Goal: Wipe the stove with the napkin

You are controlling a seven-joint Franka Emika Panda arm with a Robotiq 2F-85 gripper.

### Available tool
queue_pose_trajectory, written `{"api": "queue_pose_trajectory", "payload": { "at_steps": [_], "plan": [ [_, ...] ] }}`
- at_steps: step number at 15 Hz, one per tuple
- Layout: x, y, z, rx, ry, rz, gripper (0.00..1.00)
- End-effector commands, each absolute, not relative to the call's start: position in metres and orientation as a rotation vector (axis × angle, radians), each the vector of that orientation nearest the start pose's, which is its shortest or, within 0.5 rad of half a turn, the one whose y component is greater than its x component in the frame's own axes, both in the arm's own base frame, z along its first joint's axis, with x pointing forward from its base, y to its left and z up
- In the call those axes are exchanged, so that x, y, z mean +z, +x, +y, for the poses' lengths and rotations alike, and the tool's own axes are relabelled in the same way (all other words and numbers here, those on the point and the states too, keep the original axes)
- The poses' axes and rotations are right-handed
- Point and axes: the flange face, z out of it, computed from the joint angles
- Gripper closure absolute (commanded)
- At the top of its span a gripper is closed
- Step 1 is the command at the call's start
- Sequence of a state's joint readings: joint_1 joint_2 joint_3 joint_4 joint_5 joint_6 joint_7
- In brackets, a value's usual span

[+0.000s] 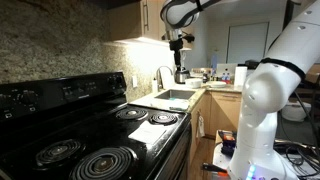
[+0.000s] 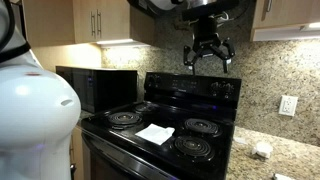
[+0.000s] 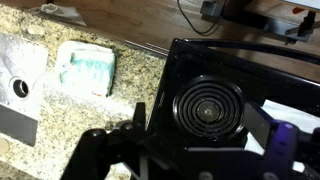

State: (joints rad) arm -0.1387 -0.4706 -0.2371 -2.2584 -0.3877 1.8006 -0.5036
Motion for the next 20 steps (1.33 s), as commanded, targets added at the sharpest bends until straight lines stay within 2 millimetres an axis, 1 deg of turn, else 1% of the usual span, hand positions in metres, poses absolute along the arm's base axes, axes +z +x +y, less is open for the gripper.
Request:
{"api": "queue_pose_trajectory", "payload": {
  "at_steps": [1, 8, 9, 10, 11, 13, 16, 17, 18, 20],
  "plan": [
    [0.542, 0.372, -0.194, 0.183, -3.361, -0.407, 0.0],
    [0.542, 0.372, -0.194, 0.183, -3.361, -0.407, 0.0],
    [0.539, 0.372, -0.19, 0.182, -3.359, -0.389, 0.0],
    [0.531, 0.368, -0.174, 0.159, -3.37, -0.394, 0.0],
    [0.524, 0.365, -0.162, 0.161, -3.359, -0.423, 0.0],
    [0.5, 0.362, -0.123, 0.171, -3.33, -0.49, 0.0],
    [0.461, 0.358, -0.05, 0.166, -3.264, -0.566, 0.0],
    [0.449, 0.357, -0.022, 0.143, -3.263, -0.573, 0.0],
    [0.437, 0.356, 0.003, 0.074, -3.29, -0.552, 0.0],
    [0.422, 0.359, 0.042, -0.113, -3.329, -0.468, 0.0]
  ]
}}
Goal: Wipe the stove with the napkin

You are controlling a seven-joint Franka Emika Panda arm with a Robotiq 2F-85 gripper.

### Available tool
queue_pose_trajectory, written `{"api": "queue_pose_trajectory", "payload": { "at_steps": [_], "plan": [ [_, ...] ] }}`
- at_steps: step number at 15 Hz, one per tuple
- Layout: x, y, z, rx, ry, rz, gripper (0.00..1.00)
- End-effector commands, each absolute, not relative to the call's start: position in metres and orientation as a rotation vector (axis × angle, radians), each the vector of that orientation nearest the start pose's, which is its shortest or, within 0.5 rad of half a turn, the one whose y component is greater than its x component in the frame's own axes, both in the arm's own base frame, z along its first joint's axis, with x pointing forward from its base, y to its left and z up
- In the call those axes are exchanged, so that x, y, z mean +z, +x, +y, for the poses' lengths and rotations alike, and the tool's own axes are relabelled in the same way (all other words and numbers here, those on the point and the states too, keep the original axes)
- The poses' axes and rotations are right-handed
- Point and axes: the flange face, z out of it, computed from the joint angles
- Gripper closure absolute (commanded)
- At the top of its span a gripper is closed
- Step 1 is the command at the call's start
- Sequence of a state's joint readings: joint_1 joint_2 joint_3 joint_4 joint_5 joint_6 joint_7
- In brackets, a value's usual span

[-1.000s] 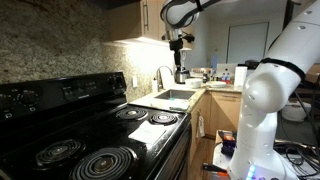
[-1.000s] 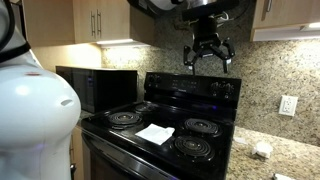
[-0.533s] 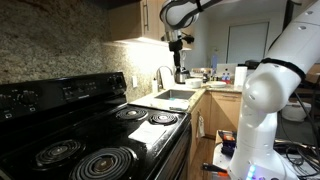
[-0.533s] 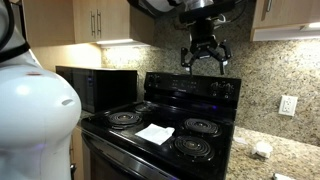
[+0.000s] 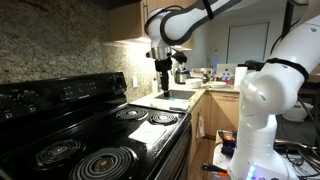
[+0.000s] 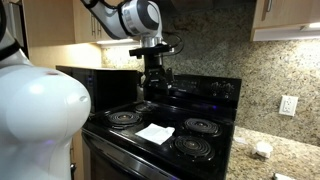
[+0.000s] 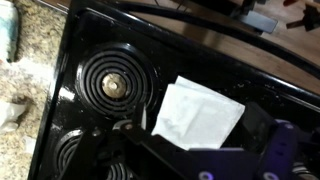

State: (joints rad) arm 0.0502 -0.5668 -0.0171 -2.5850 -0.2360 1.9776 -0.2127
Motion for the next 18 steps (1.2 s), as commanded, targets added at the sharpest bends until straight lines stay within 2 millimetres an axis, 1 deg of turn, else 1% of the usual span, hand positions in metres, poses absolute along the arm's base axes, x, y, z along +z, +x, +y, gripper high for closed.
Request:
{"api": "queue_pose_trajectory", "payload": {
  "at_steps": [1, 2, 4, 7, 8, 9, 10, 12, 15, 18],
  "plan": [
    [0.416, 0.363, 0.055, -0.18, -3.325, -0.406, 0.0],
    [0.407, 0.366, 0.063, -0.239, -3.325, -0.333, 0.0],
    [0.388, 0.372, 0.066, -0.334, -3.318, -0.171, 0.0],
    [0.351, 0.375, 0.049, -0.292, -3.278, 0.095, 0.0],
    [0.337, 0.377, 0.049, -0.237, -3.264, 0.13, 0.0],
    [0.329, 0.377, 0.052, -0.221, -3.247, 0.173, 0.0],
    [0.347, 0.373, 0.049, -0.245, -3.286, 0.065, 0.0],
    [0.332, 0.376, 0.05, -0.205, -3.272, 0.112, 0.0],
    [0.327, 0.379, 0.05, -0.193, -3.294, 0.137, 0.0],
    [0.31, 0.397, 0.042, -0.185, -3.305, 0.142, 0.0]
  ]
}}
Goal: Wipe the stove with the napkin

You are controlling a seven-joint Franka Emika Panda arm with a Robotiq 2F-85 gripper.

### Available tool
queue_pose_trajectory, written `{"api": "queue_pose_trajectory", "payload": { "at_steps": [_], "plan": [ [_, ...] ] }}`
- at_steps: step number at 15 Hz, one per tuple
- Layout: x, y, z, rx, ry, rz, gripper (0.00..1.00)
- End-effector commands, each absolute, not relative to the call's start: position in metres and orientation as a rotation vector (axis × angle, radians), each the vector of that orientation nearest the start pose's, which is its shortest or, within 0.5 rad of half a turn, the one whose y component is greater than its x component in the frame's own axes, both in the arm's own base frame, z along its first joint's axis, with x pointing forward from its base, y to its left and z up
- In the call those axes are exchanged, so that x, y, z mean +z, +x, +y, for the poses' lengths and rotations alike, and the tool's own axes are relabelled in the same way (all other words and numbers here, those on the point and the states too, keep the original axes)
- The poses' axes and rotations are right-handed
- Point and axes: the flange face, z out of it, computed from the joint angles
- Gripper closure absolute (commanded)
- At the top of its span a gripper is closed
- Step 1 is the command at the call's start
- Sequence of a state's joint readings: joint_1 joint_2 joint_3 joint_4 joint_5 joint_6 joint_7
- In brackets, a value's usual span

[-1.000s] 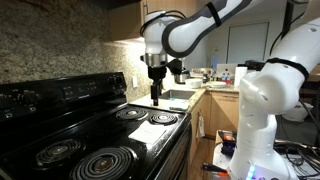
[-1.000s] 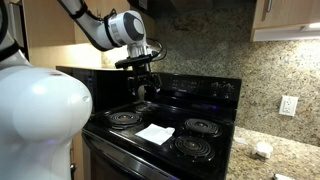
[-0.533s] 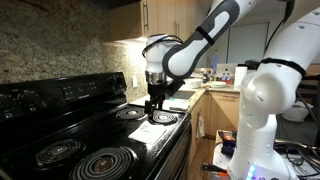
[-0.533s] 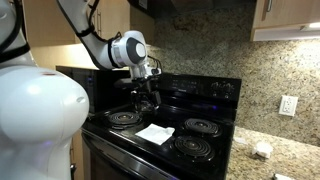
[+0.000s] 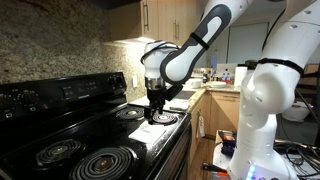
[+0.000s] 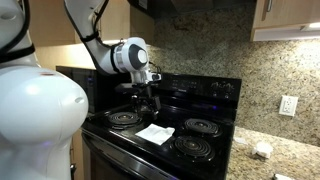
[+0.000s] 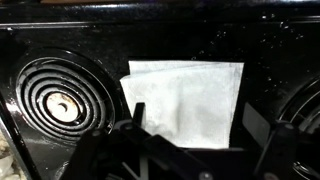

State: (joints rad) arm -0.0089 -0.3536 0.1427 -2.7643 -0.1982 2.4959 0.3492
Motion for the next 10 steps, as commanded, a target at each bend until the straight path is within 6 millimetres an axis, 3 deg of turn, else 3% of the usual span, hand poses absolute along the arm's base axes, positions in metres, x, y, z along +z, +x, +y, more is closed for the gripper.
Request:
{"api": "queue_pose_trajectory", "payload": {
  "at_steps": [1, 7, 10],
  "plan": [
    [0.304, 0.404, 0.039, -0.183, -3.306, 0.142, 0.0],
    [0.25, 0.451, 0.018, -0.131, -3.225, 0.082, 0.0],
    [0.222, 0.463, 0.013, -0.09, -3.169, 0.081, 0.0]
  ]
}}
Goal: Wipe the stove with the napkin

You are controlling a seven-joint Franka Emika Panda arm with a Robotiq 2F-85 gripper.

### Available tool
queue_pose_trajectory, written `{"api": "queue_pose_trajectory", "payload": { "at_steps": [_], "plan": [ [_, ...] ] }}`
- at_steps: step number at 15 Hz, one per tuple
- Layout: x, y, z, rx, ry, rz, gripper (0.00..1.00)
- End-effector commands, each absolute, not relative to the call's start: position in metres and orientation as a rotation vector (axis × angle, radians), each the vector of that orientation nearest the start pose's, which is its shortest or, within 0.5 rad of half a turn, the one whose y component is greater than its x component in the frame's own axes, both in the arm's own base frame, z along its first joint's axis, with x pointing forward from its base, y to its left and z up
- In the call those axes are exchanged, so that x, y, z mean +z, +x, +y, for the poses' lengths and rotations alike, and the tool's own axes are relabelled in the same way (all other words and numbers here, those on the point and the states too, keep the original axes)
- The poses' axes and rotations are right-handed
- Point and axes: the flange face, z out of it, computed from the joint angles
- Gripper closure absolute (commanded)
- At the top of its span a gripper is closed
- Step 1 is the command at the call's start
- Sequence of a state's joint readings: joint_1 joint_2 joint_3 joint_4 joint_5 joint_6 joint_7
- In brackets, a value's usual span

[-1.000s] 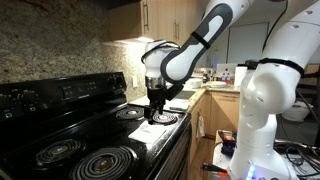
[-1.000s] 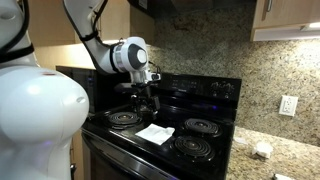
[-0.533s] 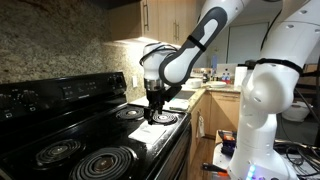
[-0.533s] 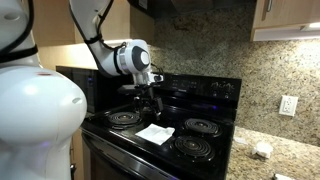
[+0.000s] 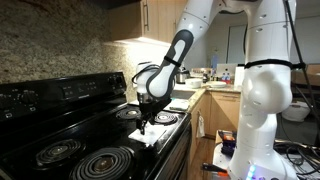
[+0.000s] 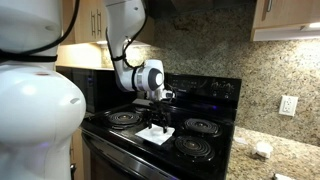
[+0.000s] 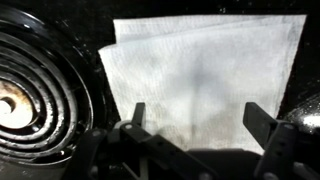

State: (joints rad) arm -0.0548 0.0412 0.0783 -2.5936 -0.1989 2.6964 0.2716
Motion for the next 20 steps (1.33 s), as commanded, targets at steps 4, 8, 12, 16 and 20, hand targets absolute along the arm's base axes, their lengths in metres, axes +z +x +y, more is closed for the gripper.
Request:
{"api": "queue_pose_trajectory", "payload": {
  "at_steps": [4, 8, 12, 16, 20],
  "plan": [
    [0.209, 0.472, 0.007, -0.066, -3.117, 0.063, 0.32],
    [0.214, 0.476, 0.008, -0.079, -3.094, 0.06, 0.6],
    [0.224, 0.483, 0.017, -0.108, -3.152, 0.069, 0.84],
    [0.226, 0.505, 0.032, -0.144, -3.252, 0.035, 0.94],
    [0.211, 0.532, 0.046, -0.118, -3.266, -0.013, 0.9]
  ]
}}
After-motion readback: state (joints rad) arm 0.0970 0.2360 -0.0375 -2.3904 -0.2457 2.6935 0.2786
